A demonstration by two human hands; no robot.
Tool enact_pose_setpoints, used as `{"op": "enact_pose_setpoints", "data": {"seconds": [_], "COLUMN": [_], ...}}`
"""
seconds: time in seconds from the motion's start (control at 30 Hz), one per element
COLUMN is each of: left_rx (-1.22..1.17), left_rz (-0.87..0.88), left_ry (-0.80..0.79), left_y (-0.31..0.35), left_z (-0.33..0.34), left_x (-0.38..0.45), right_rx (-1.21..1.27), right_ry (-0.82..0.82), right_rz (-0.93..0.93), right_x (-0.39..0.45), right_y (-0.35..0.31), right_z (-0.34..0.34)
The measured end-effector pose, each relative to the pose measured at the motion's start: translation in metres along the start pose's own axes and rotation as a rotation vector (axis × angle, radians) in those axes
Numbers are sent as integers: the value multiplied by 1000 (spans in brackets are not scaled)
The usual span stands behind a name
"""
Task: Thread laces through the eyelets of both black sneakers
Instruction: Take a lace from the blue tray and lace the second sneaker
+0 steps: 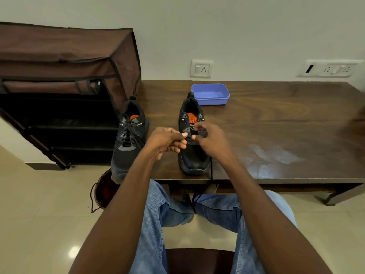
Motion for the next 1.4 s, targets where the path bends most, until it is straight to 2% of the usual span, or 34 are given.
{"op": "enact_pose_setpoints", "data": {"seconds": [0.07,0.27,0.47,0.63,0.77,0.9,1.0,1.17,1.4], "left_rx": [16,1,-35,117,249,306,290,230,150], "left_rz": [14,-1,17,-27,-55,-91,-98,-109,-89], "left_ry": [26,121,104,273,369,406,427,427,397], "left_y": [0,0,3,-3,-8,-10,-10,-13,-23], "left_z": [3,12,26,14,7,5,5,3,1], "left_x": [1,6,4,14,22,26,27,28,32], "right_rx": [154,477,377,-126,-290,-278,-153,130,174], "right_ry": [-94,-58,24,103,64,119,136,37,-32], "right_rz": [-14,139,160,52,-4,17,98,244,317], "right_x": [1,5,12,18,24,25,28,34,36], "right_y": [-5,12,28,18,19,24,33,47,54], "right_z": [13,19,18,14,23,29,36,41,49]}}
Point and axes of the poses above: each hand's wrist, its own x-axis towards the middle knuckle, its own z-axis out of the palm, y = z × x, the point moved 6 cm from there along x, towards the middle knuckle, and after that the axes turned 2 degrees about -x, right-handed, at the moved point
